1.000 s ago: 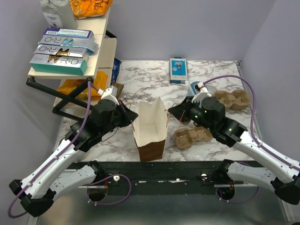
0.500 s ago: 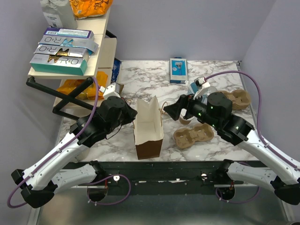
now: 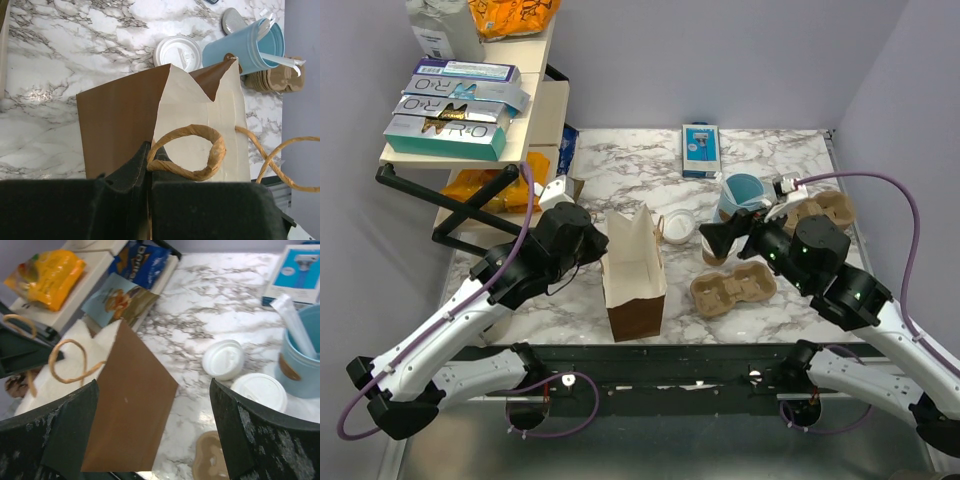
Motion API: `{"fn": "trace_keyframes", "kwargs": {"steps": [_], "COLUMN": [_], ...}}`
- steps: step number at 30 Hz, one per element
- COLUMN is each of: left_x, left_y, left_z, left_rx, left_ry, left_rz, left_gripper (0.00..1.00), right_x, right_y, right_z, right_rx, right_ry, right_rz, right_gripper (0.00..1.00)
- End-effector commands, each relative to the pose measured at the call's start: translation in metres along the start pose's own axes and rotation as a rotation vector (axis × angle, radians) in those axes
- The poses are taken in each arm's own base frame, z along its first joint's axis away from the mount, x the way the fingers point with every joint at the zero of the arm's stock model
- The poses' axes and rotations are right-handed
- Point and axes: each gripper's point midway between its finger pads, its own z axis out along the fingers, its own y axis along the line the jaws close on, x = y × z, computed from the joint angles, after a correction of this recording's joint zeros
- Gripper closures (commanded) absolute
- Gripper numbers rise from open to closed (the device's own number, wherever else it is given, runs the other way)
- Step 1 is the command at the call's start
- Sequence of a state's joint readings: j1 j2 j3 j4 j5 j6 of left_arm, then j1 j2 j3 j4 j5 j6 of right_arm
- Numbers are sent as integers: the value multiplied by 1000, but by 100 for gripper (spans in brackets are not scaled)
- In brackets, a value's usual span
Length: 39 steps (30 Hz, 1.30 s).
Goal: Pack the takeout coffee
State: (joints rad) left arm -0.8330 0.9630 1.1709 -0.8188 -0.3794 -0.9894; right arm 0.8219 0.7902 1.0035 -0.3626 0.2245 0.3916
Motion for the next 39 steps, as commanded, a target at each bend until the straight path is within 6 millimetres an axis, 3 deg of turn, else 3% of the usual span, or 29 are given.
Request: {"fn": "trace_keyframes", "kwargs": {"steps": [1, 3, 8, 14, 15, 17, 19, 24, 29, 35, 39], "left_x": [-9, -9, -9, -9, -9, -9, -9, -7, -7, -7, -7], "left_y": [1, 1, 0, -1, -1, 0, -1, -2, -6, -6, -8], "left_z": [-6, -7, -5, -6, -7, -6, -6, -5, -5, -4, -5], "left_rx": [-25, -27, -26, -26, -24, -25, -21, -22, -8, -9, 3], "left_ry": [-24, -20, -19, -14, -15, -16, -14, -3, 4, 8, 9], "left_rz": [-2, 0, 5, 6, 5, 6, 7, 11, 27, 43, 48], "left_gripper": [100, 100, 100, 100, 100, 100, 100, 100, 100, 100, 100], "right_x": [40, 62, 140, 185, 195, 204, 206, 226, 242, 262, 260], "right_y": [-50, -68, -115, -137, -130, -127, -131, -152, -157, -170, -172], "right_z": [-10, -9, -19, -16, -14, -2, 3, -1, 1, -1, 0], "right_rx": [226, 315, 510, 530, 470, 380, 398, 525, 527, 592, 623], "right_ry": [91, 165, 405, 567, 613, 649, 660, 743, 764, 828, 822], "right_rz": [-9, -13, -16, -29, -4, -15, -18, -8, -7, -8, 6], "right_gripper": [0, 0, 0, 0, 0, 0, 0, 0, 5, 14, 27]}}
